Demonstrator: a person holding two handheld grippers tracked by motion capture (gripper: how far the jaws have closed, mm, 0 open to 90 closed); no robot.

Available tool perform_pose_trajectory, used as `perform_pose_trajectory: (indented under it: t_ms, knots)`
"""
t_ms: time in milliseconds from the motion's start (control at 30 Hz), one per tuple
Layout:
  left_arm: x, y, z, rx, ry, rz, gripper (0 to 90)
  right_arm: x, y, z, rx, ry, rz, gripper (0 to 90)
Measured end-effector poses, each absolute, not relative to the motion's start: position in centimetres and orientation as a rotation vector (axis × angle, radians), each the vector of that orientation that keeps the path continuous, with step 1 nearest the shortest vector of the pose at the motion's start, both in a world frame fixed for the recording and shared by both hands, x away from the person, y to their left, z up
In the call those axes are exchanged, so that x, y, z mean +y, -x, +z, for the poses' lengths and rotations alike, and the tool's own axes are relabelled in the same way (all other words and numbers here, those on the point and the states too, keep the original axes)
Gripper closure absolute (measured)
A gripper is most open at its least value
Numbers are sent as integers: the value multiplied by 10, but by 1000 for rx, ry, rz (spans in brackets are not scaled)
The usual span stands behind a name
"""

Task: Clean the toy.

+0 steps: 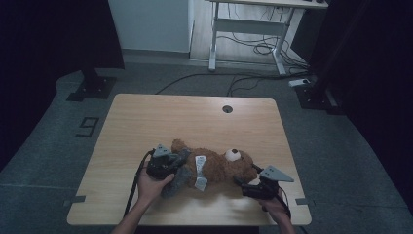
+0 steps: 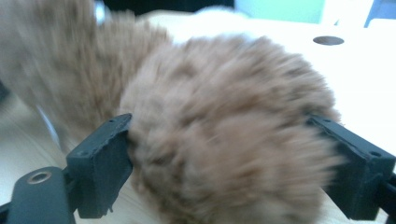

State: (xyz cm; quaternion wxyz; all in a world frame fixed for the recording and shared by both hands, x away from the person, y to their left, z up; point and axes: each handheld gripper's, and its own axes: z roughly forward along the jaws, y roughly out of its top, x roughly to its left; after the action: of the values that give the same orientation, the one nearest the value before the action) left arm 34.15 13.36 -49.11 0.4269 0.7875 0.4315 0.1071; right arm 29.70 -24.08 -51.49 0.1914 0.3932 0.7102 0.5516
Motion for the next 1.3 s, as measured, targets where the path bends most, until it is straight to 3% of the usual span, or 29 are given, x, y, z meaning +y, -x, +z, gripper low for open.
perform_pose_trajectory:
  t_ms: [167, 267, 433, 533, 800, 1100, 1300]
  knots:
    - [136, -339, -494, 1078, -1962, 246, 773, -244, -307, -495, 1953, -1194, 1564, 76]
    - [137, -336, -496, 1084, -1950, 231, 773, -237, -329, -491, 2034, -1254, 1515, 0]
    - [137, -330, -498, 1061, -1939, 142, 773, -220, -350, -502, 2211, -1344, 1328, 0]
    - [133, -323, -500, 1049, -1955, 157, 773, -217, -345, -514, 2223, -1360, 1307, 0]
    - [123, -324, -503, 1065, -1946, 234, 773, -203, -326, -523, 2093, -1281, 1219, 139]
    - [114, -373, -499, 1135, -1908, 245, 772, -203, -359, -534, 1901, -1342, 1277, 147]
    - [105, -375, -466, 1027, -1885, 286, 776, -210, -358, -538, 1893, -1313, 1362, 144]
